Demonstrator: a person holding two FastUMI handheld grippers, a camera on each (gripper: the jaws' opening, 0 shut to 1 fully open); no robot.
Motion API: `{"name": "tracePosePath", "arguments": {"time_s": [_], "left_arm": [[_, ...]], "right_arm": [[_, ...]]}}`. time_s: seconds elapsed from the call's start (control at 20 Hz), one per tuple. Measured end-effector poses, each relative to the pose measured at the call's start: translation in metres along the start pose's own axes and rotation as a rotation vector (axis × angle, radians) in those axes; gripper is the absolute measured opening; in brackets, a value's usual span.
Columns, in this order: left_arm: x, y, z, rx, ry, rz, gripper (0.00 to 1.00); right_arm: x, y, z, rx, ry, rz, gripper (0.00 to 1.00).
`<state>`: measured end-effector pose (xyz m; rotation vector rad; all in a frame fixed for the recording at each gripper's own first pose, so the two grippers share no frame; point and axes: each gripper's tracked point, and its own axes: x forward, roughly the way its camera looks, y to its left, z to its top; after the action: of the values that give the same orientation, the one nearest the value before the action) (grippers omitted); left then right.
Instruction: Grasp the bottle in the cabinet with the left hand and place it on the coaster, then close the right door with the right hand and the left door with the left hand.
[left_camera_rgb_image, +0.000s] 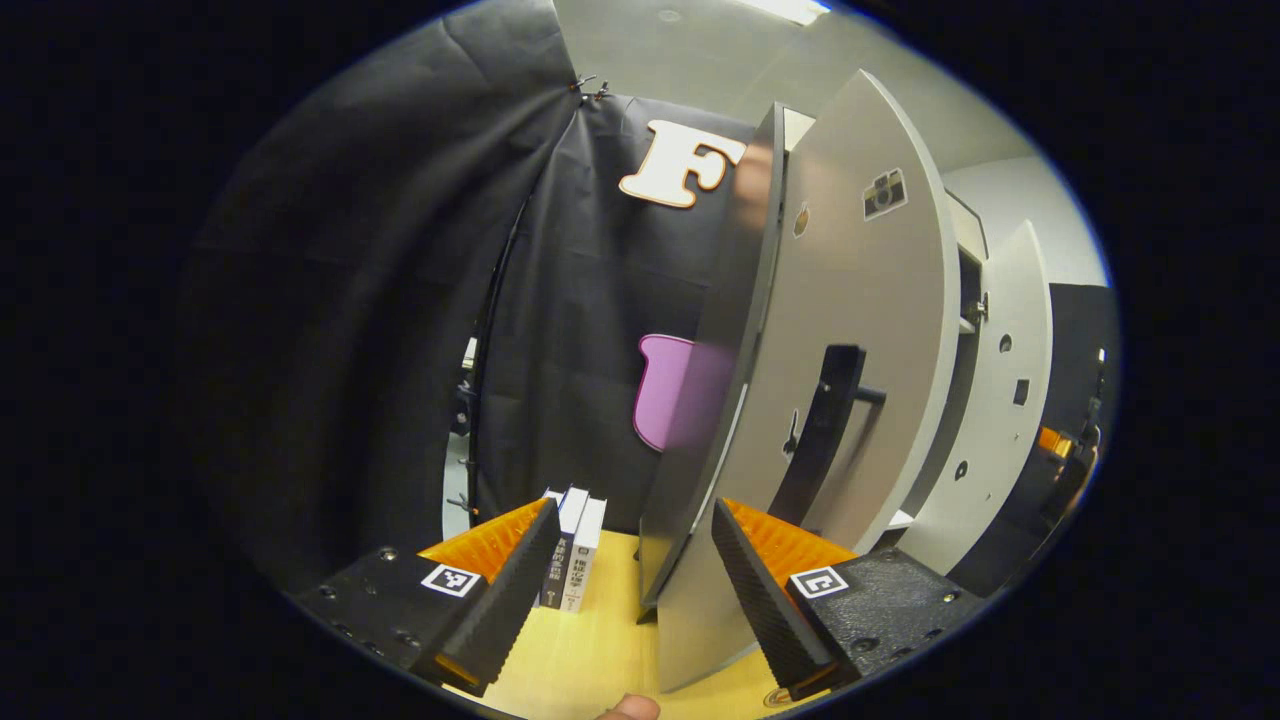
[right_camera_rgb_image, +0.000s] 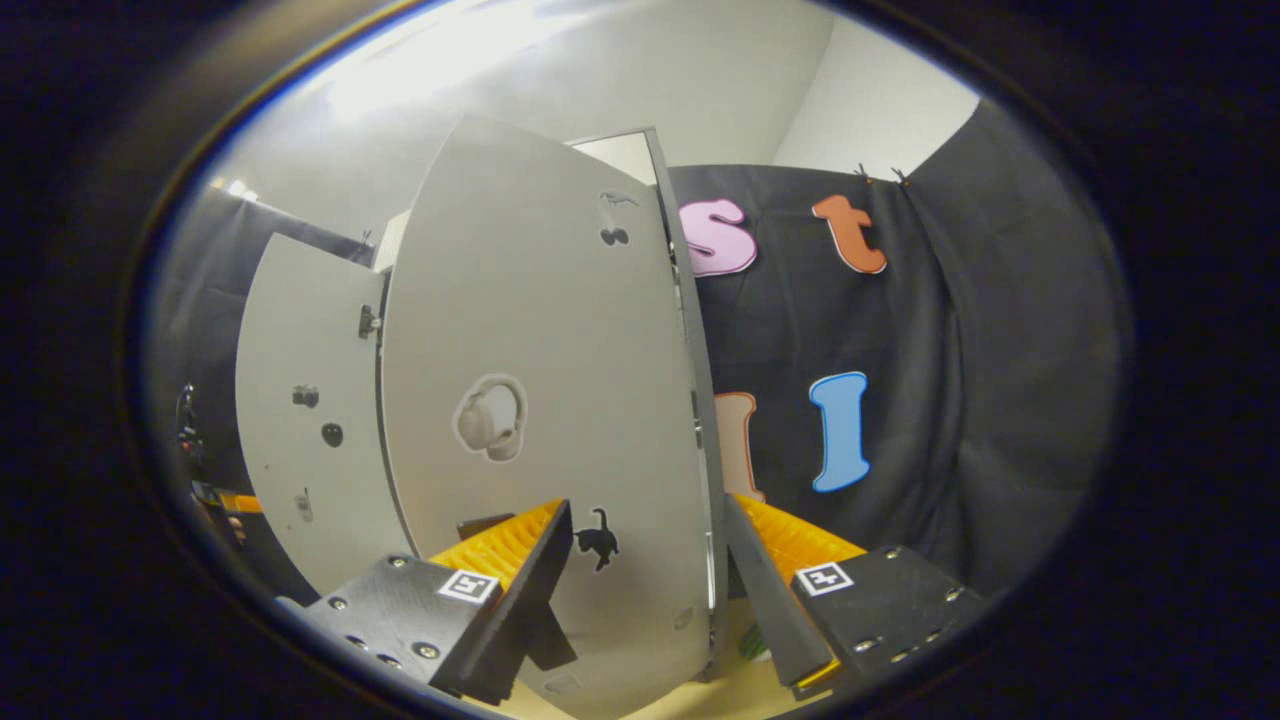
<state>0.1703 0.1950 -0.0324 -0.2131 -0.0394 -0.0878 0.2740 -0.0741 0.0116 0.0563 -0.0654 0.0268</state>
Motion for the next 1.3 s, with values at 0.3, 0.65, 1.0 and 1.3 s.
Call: {"name": "tracePosePath", "arguments": {"time_s": [0.3,0.65,1.0,1.3], "left_arm": [[0.007,-0.011,0.028,0.112,-0.03,-0.011,0.93],[0.008,-0.012,0.014,0.125,0.029,0.016,0.93],[0.012,-0.046,0.006,0.155,0.065,0.002,0.94],[0.016,-0.1,-0.009,0.107,0.069,-0.005,0.94]], "right_arm": [[-0.041,0.11,-0.017,0.004,-0.002,0.249,0.97],[-0.136,0.096,-0.012,-0.017,-0.01,0.156,0.97],[-0.231,0.03,-0.008,-0.056,-0.028,0.062,0.97],[-0.256,-0.005,-0.021,-0.042,0.006,-0.026,0.98]]}}
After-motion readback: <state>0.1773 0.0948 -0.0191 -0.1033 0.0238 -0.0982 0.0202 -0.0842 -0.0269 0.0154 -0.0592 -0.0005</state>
